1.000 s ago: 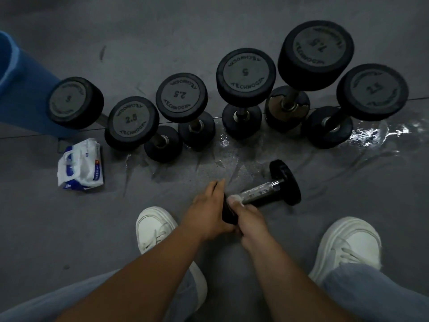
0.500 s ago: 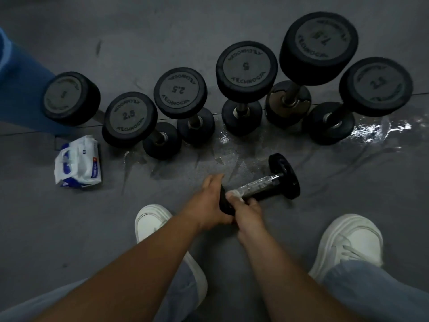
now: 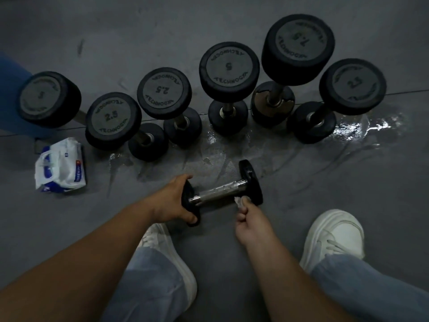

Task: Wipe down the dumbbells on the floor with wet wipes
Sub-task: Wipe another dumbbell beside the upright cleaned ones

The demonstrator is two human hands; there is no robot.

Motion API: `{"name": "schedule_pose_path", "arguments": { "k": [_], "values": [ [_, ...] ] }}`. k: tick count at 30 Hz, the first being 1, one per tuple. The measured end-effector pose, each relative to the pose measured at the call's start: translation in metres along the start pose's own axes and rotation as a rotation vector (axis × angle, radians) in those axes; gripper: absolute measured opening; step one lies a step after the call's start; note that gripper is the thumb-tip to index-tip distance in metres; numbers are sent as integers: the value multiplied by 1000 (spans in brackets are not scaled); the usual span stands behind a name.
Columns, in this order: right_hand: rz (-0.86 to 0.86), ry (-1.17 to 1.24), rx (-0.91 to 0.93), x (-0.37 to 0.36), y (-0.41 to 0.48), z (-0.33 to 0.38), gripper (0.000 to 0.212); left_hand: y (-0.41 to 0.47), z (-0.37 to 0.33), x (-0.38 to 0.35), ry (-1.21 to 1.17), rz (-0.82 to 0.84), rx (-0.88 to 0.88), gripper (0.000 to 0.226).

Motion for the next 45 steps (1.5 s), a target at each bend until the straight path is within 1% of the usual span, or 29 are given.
{"name": "schedule_pose_path", "arguments": {
  "k": [2, 3, 4, 5, 6, 8, 10, 13, 16, 19, 21, 22, 24, 26, 29, 32, 34, 37, 41, 43, 45],
  "values": [
    [28, 138, -18, -3, -3, -4, 16, -7, 1, -2, 72, -33, -27, 125],
    [41, 137, 16, -1, -2, -7, 15, -9, -2, -5, 125, -61, -48, 124],
    [18, 158, 29, -1, -5, -8, 18, -11, -5, -8, 170, -91, -64, 121],
    [-6, 175, 24, 0, -5, -10, 21, -13, -8, -12, 198, -116, -70, 119],
    [-13, 208, -2, 1, -6, -13, 20, -14, -9, -16, 205, -136, -71, 117],
    [-19, 276, -65, 5, -3, -16, 15, -16, -9, -22, 197, -160, -68, 115],
    [-53, 293, -108, 5, 1, -18, 12, -17, -9, -23, 177, -164, -58, 114],
    [-63, 273, -144, 5, -3, -18, 19, -15, -10, -20, 116, -144, -60, 114],
    [-25, 352, -155, -1, -13, -14, 28, -10, -8, -17, 85, -142, -81, 114],
    [54, 542, -156, -5, -19, -5, 23, -9, -7, -17, 84, -152, -86, 113],
    [108, 596, -174, -7, -21, -4, 20, -8, -6, -16, 87, -153, -89, 113],
    [108, 601, -168, -9, -20, -4, 17, -8, -6, -16, 84, -152, -92, 113],
    [92, 522, -125, -14, -14, -6, 12, -7, -5, -17, 75, -152, -93, 114],
    [54, 337, -68, -22, -8, -11, 12, -9, -4, -19, 73, -161, -96, 114],
    [-103, 62, -8, -43, -8, -13, 23, -13, -4, -24, 66, -189, -109, 114],
    [-219, -9, 46, -60, -12, -11, 28, -13, -3, -29, 51, -211, -130, 113],
    [-181, -23, 81, -56, -14, -13, 28, -12, -3, -27, 30, -203, -129, 113],
    [-131, -67, 121, -40, -15, -19, 21, -14, -3, -27, 32, -195, -122, 112],
    [-172, -78, 81, -54, -7, -13, 34, -13, -2, -29, 29, -207, -133, 112],
    [-138, -121, 123, -48, -8, -15, 30, -13, -2, -28, 21, -198, -133, 111],
    [-110, -220, 192, -23, -8, -25, 27, -13, -3, -26, 10, -191, -127, 110]
  ]
}}
Point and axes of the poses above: each hand's wrist, its own y-axis towards the middle knuckle, its own x-axis out of the back of the hand, z = x × y, the point moved 1 cm from there along y, towards the middle knuckle, and after that the axes turned 1 degree about -z, right-handed, at the moved point
